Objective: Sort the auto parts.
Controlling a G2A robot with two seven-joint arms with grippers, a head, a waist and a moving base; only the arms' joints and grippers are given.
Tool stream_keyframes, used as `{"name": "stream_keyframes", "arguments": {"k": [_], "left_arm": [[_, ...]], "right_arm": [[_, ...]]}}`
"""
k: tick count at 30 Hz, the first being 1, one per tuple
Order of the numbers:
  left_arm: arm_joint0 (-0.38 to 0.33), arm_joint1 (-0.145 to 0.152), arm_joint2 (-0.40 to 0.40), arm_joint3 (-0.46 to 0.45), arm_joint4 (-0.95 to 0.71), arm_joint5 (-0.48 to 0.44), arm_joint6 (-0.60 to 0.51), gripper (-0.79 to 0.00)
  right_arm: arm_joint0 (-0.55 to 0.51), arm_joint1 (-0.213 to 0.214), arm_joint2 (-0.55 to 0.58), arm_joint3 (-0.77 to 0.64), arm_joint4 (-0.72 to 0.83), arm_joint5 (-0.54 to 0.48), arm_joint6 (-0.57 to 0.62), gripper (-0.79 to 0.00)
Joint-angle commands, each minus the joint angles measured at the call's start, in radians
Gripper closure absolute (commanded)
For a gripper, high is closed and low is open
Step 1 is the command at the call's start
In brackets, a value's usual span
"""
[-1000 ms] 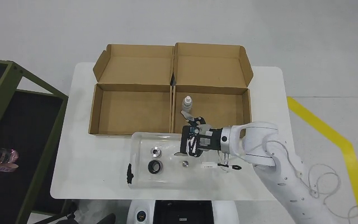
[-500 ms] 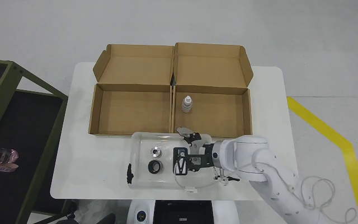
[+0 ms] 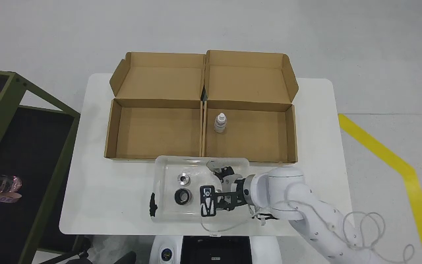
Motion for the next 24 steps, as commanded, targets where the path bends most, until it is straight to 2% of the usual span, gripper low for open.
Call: {"name": "stream_keyframes", "arguments": {"k": [1, 10, 21, 22, 23, 24], "left_arm": [[0.000, 0.000, 0.000, 0.000, 0.000, 0.000, 0.000, -0.785], [0.000, 0.000, 0.000, 0.000, 0.000, 0.000, 0.000, -0.785], [0.000, 0.000, 0.000, 0.000, 0.000, 0.000, 0.000, -0.785], [0.000, 0.000, 0.000, 0.000, 0.000, 0.000, 0.000, -0.785], [0.000, 0.000, 0.000, 0.000, 0.000, 0.000, 0.000, -0.785], [0.000, 0.000, 0.000, 0.000, 0.000, 0.000, 0.000, -0.785]], "right_arm": [[0.002, 0.000, -0.009, 0.004, -0.002, 0.000, 0.013, -0.785], [0.013, 0.001, -0.057, 0.026, -0.019, 0.006, 0.072, -0.785], [0.040, -0.004, -0.101, 0.080, -0.005, 0.016, 0.090, -0.785], [0.043, -0.004, -0.105, 0.086, -0.004, 0.014, 0.091, -0.763], [0.046, -0.005, -0.109, 0.091, -0.007, 0.015, 0.091, -0.677], [0.048, -0.005, -0.113, 0.096, -0.008, 0.016, 0.089, -0.662]]}}
